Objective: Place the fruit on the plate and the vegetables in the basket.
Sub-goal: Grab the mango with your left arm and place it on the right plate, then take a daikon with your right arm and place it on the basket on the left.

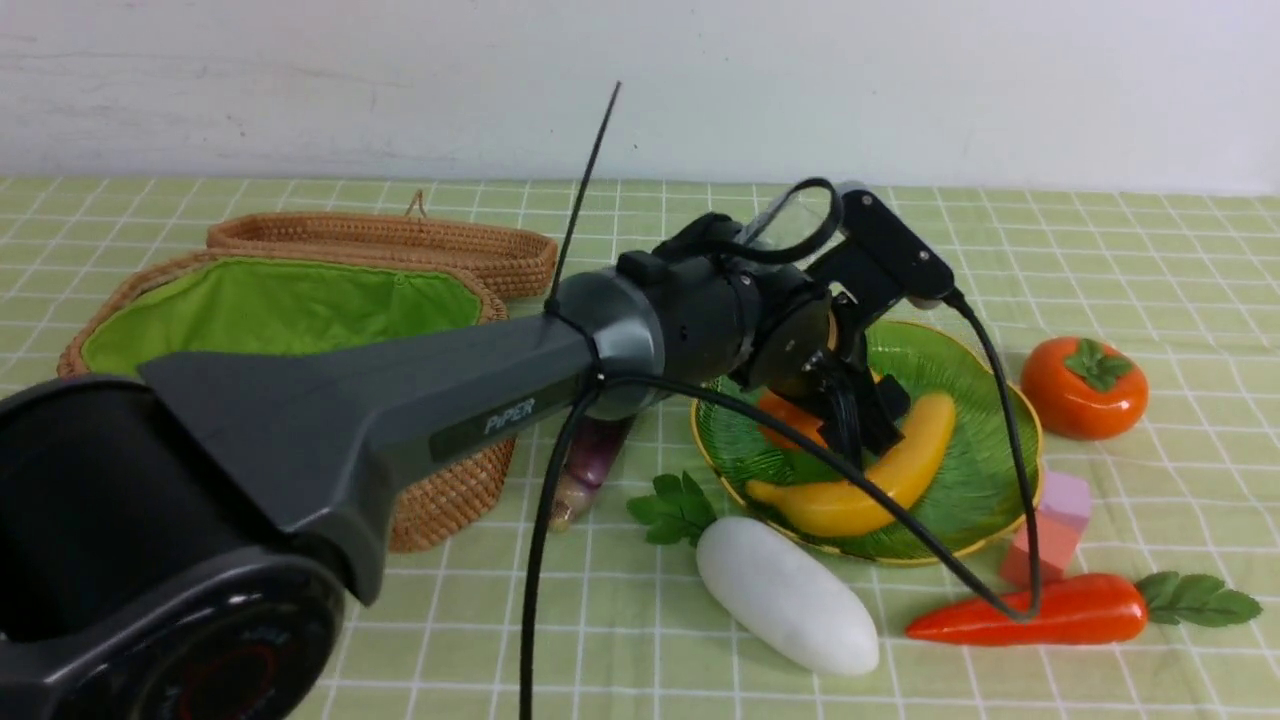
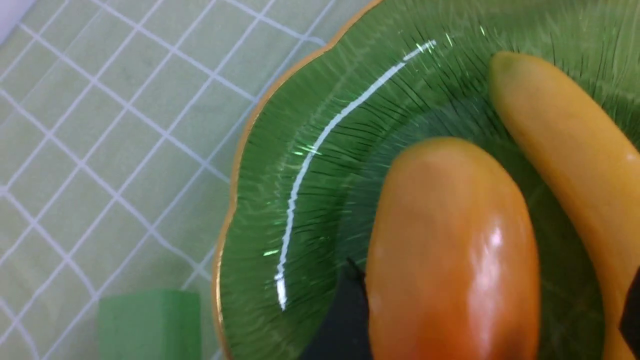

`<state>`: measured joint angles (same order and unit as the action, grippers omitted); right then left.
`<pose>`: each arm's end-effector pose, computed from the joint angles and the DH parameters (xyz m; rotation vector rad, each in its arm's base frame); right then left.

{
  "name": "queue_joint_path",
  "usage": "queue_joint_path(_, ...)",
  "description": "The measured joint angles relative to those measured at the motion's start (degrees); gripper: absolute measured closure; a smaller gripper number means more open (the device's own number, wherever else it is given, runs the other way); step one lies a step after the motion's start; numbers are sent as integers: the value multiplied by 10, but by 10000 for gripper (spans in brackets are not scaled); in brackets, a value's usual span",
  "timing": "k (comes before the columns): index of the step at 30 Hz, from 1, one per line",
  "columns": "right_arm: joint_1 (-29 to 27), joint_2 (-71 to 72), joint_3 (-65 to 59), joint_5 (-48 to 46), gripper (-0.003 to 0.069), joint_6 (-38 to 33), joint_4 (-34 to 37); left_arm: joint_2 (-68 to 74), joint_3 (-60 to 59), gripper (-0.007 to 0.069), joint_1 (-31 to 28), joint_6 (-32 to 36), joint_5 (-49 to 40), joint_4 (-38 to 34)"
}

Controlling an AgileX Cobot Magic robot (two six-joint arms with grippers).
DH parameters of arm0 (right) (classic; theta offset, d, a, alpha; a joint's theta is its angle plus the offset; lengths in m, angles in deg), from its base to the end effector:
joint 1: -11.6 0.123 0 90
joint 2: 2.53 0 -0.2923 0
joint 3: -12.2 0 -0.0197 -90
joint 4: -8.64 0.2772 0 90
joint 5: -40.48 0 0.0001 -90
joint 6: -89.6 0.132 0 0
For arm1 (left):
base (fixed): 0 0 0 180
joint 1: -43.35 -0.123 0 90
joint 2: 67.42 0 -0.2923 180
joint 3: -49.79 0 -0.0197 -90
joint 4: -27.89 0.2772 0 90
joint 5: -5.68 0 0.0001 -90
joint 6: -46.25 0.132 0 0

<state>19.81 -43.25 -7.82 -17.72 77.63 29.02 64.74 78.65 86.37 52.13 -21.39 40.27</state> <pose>0.1159 0.0562 0.4085 -0.3490 2.0154 0.3869 0.4265 -0.3804 0.2109 1.0868 1.9876 -0.1313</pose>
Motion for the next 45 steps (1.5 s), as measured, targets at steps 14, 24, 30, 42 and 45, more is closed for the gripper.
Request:
queue_joint_path(14,1,0,0,-2,516,-10,3,-219,0,503,1,-75,-291,-6)
queue_joint_path(24,1,-67,10,-60,519,-10,36,-371,-23,638,1,-133,-413,-10)
queue_joint_path(30,1,-145,10,-57,519,-41,97,-537,-198,638,1,-142,-369,-39)
queue_joint_path(42,61,-331,105,-65,628,-100,188,-882,-614,638,1,-142,-122,-107)
queue_joint_path(45,164,-425,166,-64,658,-42,109,-935,-674,638,1,-142,-99,-115)
